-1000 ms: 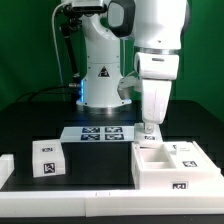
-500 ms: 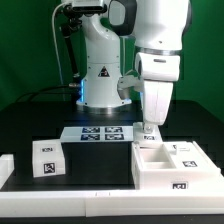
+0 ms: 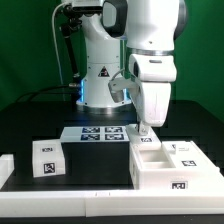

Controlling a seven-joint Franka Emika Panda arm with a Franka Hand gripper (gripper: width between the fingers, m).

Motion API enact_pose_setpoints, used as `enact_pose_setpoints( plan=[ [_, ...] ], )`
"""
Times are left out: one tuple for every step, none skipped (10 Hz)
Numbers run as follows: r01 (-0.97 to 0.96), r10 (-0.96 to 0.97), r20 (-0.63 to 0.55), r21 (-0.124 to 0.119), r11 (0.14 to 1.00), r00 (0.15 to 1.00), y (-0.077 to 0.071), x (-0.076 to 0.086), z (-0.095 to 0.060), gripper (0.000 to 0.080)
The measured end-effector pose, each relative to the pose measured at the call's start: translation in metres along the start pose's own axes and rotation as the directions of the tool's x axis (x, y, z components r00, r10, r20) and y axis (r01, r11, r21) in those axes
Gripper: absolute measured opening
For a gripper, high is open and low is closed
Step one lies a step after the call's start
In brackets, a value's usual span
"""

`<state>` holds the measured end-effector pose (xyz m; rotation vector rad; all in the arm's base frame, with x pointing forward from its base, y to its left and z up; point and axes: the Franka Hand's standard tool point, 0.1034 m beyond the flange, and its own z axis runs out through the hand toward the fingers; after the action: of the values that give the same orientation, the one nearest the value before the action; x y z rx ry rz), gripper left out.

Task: Assemble cabinet

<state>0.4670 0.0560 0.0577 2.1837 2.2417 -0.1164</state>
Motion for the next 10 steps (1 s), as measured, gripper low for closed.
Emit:
enact_pose_setpoints(
  plan=[
    [-0.003,0.003,0.0,0.0,1.0,1.0,0.0,0.0,0.0,0.0068],
    [-0.008,0.008,0.001,0.0,1.0,1.0,0.002,0.001,0.0,0.0068],
    [-0.009,0.009,0.001,0.0,1.0,1.0,0.007,0.001,0.0,0.0068],
    [-0.009,0.009,-0.002,-0.004,1.0,1.0,0.014,0.001,0.0,0.0068],
    [-0.01,0.01,-0.005,-0.012,1.0,1.0,0.024,0.002,-0.001,0.0068],
    [-0.012,0.012,-0.01,-0.023,1.0,1.0,0.035,0.002,-0.001,0.0068],
    [-0.008,0.007,-0.013,-0.031,0.999,1.0,0.044,0.002,-0.001,0.0068],
    [0.001,-0.002,-0.013,-0.036,0.999,1.0,0.054,0.001,-0.002,0.0069],
    [-0.001,0.0,-0.013,-0.037,0.999,1.0,0.06,0.001,-0.003,0.0069],
    [-0.002,0.001,-0.013,-0.038,0.999,1.0,0.06,0.001,-0.002,0.0069]
  ],
)
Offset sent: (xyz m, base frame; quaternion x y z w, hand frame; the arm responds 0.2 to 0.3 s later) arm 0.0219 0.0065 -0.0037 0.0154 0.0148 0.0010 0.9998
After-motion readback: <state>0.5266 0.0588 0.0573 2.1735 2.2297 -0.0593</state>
